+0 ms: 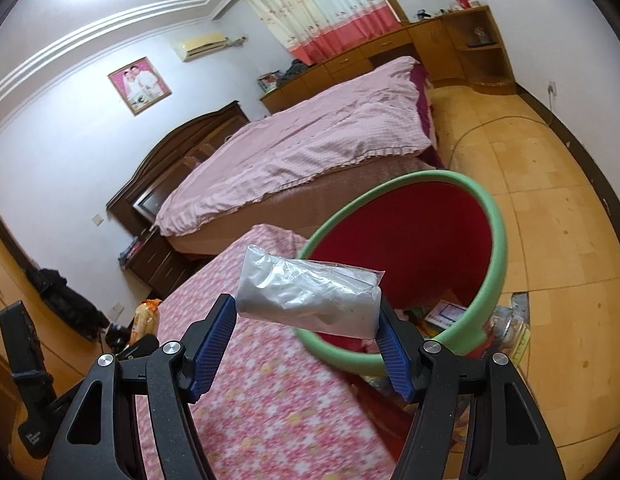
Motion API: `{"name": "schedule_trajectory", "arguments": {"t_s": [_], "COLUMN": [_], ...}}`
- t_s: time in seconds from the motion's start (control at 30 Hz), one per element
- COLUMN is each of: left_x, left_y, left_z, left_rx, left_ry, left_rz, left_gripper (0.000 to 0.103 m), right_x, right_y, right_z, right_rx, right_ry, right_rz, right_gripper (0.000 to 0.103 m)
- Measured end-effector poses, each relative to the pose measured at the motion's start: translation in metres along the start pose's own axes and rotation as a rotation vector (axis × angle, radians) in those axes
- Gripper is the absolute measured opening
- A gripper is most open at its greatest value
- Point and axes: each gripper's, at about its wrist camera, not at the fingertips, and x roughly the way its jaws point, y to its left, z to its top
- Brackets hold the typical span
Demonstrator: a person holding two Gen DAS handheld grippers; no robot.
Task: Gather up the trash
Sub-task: 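Carry the snack bag and foil packet over the red bucket and open both grippers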
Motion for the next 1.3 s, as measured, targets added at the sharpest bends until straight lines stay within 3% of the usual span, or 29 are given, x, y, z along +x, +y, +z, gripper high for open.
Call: {"name": "schedule_trajectory", "arguments": {"t_s": [0.6,0.8,0.97,1.3], "left_x": [0.075,0.089,0.090,0.087], "left_y": [-0.084,-0.094,-0.094,-0.082], "left_z": [0.004,0.002,0.005,0.007], "left_rx": [0.140,0.154,0.141,0.119], "left_ry": [0.113,0.138,0.125,0.121], "left_rz": [-0.153,-0.188,-0.202,-0.185], "left_gripper": [0.042,0.042,0.055,0.055], "right_x": [0.032,0.039,0.045,0.052], "right_y": [-0.054,-0.060,-0.062,-0.058], "right_z": [0.014,0.018,0.017,0.016], "right_rx": [0.060,0.045,0.049,0.026], "right_ry": [0.043,0.051,0.056,0.080], "right_rz": [-0.054,-0.071,-0.084,-0.080], "right_gripper": [0.070,0.070,0.071,0.072]}}
